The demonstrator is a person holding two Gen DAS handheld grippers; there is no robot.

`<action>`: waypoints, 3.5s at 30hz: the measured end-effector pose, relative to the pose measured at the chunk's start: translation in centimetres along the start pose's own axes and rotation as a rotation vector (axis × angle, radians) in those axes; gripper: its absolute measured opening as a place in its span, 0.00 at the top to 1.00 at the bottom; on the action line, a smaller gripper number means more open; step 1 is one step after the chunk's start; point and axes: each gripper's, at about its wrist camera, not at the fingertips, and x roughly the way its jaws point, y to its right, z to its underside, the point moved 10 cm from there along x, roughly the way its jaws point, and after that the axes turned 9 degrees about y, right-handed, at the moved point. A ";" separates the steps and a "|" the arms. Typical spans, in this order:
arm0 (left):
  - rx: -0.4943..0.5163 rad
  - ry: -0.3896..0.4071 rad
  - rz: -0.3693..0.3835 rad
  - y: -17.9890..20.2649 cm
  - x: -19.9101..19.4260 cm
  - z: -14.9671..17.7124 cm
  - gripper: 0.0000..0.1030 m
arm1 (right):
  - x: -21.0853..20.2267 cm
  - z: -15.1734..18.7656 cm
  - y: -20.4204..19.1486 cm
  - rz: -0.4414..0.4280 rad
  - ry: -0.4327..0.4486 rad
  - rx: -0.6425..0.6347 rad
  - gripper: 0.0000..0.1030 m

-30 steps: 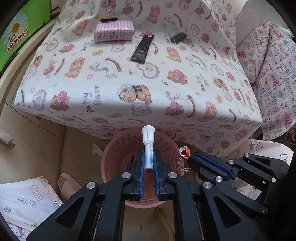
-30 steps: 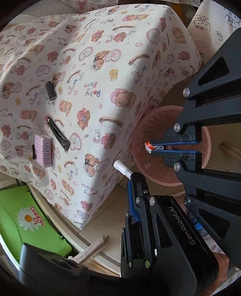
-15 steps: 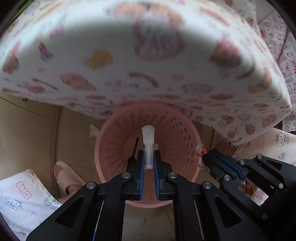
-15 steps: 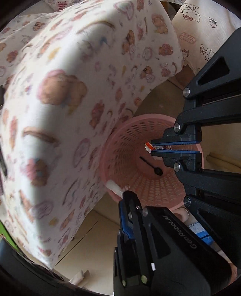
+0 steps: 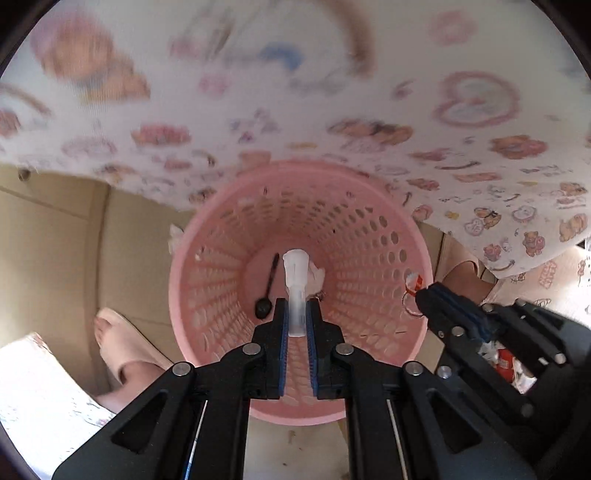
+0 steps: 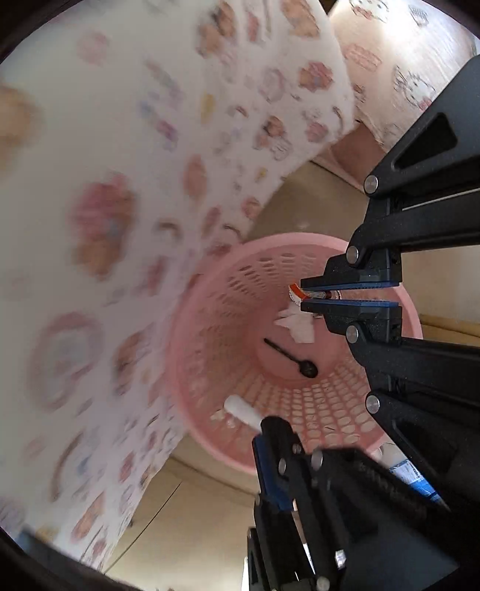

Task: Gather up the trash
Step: 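Carry tube and hair tie over the wastebasket and open both tools, then raise both tools back toward the table, then grasp the long black packet with the left tool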

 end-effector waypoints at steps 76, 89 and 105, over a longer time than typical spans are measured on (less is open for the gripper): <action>-0.084 0.544 -0.094 -4.7 -20.3 -8.8 0.60 | -16.7 -9.2 2.9 0.044 0.543 0.091 0.44; -0.015 0.638 -0.082 -2.8 -21.7 -12.2 0.52 | -19.2 -10.8 3.7 0.069 0.643 0.110 0.44; 0.064 0.509 -0.051 0.8 -15.8 -16.9 0.52 | -19.8 -13.5 7.7 0.008 0.636 0.208 0.43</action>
